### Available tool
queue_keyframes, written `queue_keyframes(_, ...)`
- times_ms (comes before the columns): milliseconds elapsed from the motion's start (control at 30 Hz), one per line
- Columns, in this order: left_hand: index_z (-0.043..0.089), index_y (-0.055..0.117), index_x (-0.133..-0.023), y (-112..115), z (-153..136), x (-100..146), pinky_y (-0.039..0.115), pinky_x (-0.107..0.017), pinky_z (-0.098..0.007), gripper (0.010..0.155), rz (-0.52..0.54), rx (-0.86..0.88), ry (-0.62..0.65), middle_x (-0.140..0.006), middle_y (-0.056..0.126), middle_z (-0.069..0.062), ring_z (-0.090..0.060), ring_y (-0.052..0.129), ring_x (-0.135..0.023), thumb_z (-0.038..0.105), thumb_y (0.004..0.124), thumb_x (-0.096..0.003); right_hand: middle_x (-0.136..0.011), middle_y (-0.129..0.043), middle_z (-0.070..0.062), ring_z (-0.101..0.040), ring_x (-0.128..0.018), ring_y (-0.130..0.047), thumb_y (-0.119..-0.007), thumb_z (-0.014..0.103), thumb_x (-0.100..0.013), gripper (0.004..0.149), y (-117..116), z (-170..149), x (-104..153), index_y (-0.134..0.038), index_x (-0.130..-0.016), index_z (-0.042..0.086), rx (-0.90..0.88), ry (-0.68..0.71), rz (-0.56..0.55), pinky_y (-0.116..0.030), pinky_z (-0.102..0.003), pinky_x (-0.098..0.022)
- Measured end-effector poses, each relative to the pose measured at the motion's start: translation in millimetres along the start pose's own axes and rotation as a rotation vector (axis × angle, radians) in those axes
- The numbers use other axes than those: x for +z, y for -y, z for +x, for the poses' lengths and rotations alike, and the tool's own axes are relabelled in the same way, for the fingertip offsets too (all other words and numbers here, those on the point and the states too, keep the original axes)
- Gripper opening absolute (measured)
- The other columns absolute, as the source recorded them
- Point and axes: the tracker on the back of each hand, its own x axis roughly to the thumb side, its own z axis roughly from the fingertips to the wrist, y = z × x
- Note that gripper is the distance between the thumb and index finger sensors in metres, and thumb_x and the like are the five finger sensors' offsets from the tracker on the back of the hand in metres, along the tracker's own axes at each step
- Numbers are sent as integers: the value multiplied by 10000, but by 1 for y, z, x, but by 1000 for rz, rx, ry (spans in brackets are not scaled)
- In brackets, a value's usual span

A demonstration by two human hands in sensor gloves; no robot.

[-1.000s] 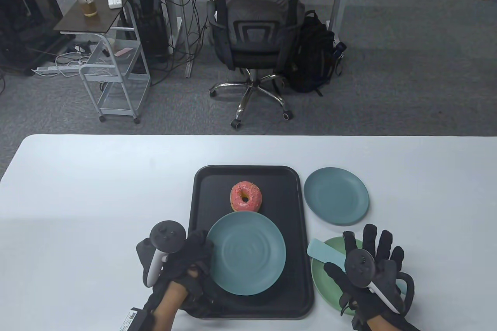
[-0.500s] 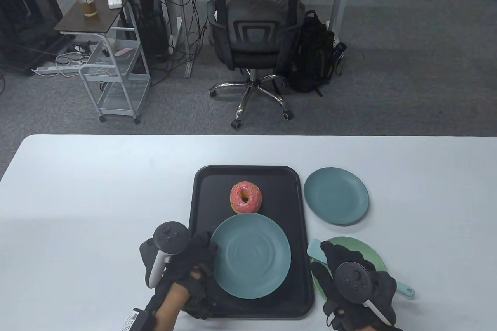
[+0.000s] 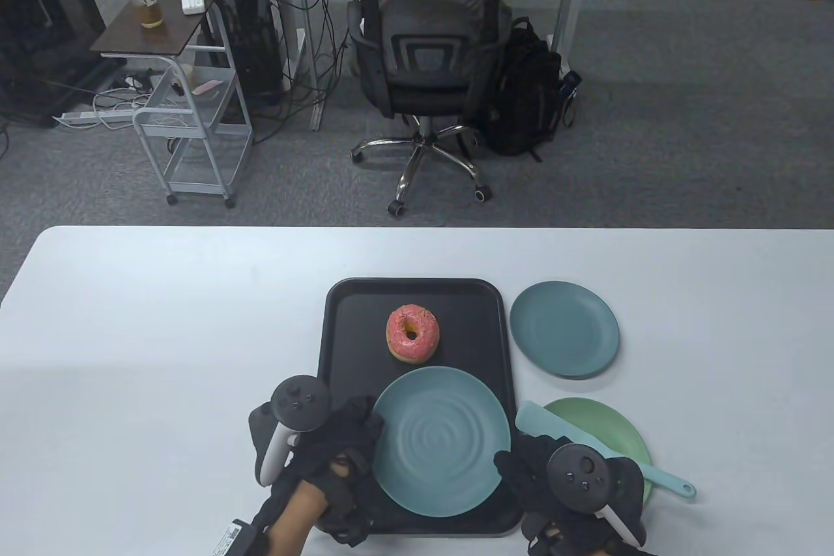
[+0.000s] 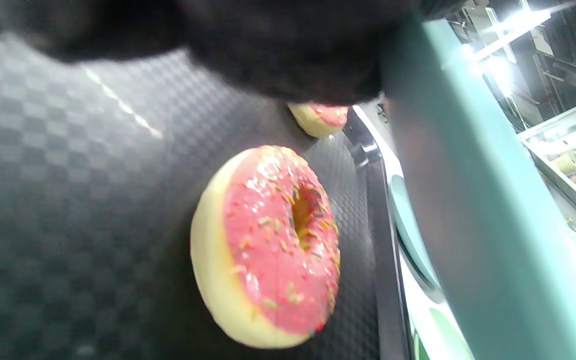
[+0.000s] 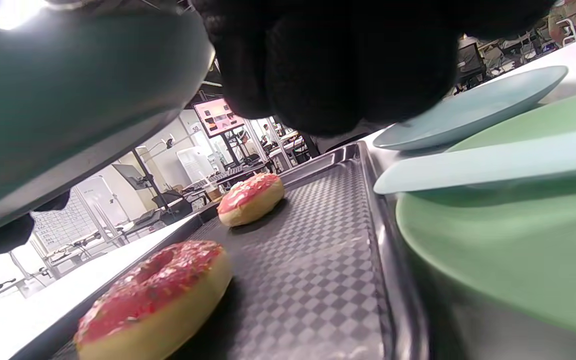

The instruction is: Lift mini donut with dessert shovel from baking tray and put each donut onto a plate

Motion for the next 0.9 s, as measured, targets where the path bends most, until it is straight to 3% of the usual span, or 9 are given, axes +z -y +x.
queue_keyframes(400, 242, 671, -853, 6, 4, 2, 933, -160, -294, 470, -36, -14, 25, -573, 961, 39, -91, 1045, -137, 422, 712, -421, -213, -967, -49, -278, -128, -898, -737, 488, -459, 440, 4, -7, -2, -942, -468, 100, -213, -55, 2, -771, -502, -247)
queue_keyframes(900, 267, 679, -863, 6, -1, 0, 932, -199, -313, 482, -106, 24, 43, -600, 964, 36, -109, 1058, -193, 467, 724, -426, -173, -940, -53, -268, -93, -867, -755, 456, -456, 439, 14, -9, -2, -933, -437, 55, -345, -62, -34, -770, -500, -238)
